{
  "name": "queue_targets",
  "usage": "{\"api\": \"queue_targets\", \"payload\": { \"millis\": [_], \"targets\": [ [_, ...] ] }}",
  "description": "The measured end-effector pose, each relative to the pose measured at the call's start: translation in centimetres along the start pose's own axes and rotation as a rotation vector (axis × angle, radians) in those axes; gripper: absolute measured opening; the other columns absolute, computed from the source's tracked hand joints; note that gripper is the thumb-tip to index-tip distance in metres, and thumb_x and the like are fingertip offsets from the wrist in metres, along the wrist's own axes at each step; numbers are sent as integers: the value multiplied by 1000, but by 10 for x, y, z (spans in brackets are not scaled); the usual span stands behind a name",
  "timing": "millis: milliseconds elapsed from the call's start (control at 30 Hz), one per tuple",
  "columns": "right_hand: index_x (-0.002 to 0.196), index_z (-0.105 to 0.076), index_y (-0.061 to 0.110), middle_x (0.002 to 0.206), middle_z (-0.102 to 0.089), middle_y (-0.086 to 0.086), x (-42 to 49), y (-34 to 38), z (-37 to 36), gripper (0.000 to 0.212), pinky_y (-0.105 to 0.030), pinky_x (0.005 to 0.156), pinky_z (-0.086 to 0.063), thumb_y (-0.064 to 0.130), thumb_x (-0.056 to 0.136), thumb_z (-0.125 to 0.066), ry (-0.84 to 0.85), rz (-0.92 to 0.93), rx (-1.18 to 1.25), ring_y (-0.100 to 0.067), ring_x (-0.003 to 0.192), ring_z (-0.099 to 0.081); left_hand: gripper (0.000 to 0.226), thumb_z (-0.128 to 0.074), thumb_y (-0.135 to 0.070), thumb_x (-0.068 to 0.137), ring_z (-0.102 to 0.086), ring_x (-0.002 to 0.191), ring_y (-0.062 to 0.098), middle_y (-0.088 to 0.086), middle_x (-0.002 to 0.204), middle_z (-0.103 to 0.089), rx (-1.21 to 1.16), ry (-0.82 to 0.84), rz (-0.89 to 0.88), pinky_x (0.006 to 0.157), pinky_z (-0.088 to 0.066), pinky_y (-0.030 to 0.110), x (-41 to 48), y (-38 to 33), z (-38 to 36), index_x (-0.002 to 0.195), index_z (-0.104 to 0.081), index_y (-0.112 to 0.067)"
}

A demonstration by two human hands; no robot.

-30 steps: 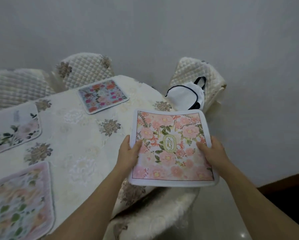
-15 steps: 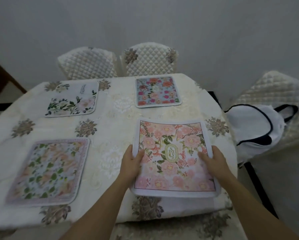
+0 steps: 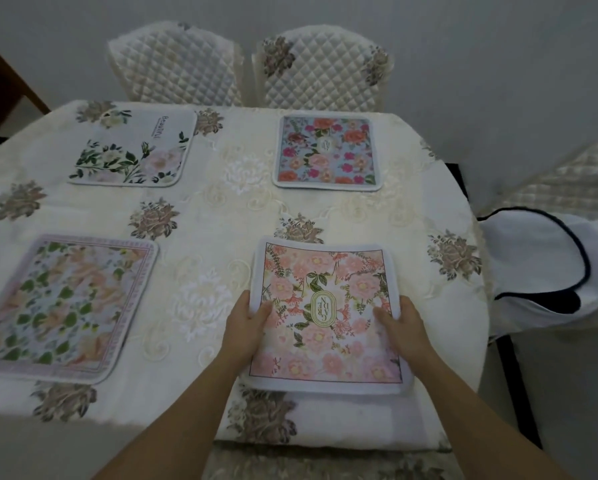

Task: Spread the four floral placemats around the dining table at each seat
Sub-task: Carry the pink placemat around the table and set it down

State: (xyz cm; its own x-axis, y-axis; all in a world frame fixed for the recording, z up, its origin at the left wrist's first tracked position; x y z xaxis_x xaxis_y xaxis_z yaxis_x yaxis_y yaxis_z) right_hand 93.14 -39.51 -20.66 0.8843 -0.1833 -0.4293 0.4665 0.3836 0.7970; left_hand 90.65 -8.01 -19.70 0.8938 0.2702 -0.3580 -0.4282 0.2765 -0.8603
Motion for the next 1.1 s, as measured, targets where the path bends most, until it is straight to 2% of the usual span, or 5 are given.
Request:
{"api": "queue_targets", "payload": {
  "millis": [433,700,800,933,1100],
  "targets": [
    [103,-65,13,92,-71,-1,8,-25,9,27,-33,70,-53,30,85,-76,-80,-86,-55,-19,81,-67,33,-66,-34,94,-53,57,17,2,67,-55,475,-186,-29,46,-33,27,11,6,-4,81,-48,-9],
    [106,-64,4,106,-58,-14,-11,22,-3,28,-36,61,-46,17,83,-73,-402,332,-634,-33,92,-57,63,-68,-36,88,-46,128,38,21,142,-47,866,-239,-210,96,-46,51,4,-9,-16,140,-45,-9],
    [127,-59,-2,135,-55,-21,-11,44,-57,38,-51,98,-49,12,91,-61,-197,599,-673,-39,125,-51,67,-47,-39,98,-21,152,27,10,166,-19,929,-29,-440,118,-29,49,4,-14,-55,157,-23,-17],
    [157,-21,10,166,-13,-8,-6,26,-105,58,-46,123,-14,35,106,-31,70,588,-823,-24,154,-4,65,-5,-53,102,18,153,17,-3,167,15,1068,199,-530,125,1,48,2,3,-94,159,9,-25],
    [156,-23,9,165,-19,-7,-4,6,-88,67,-42,124,-15,51,103,-26,-12,645,-916,-19,154,-9,76,-2,-63,99,20,153,14,-1,167,16,1091,176,-511,126,3,40,11,17,-75,159,9,-18]
  ]
}}
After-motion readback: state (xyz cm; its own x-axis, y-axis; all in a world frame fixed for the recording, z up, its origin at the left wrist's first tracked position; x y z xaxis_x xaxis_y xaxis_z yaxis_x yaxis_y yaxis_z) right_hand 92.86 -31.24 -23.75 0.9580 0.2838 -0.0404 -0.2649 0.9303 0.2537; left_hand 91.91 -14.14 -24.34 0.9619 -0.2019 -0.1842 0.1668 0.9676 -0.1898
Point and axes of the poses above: each hand's wrist, its own x-axis towards the middle knuckle, its own z-axis out of the back of the hand, y = z × x, the point moved 6 cm from there along x, towards the middle knuckle
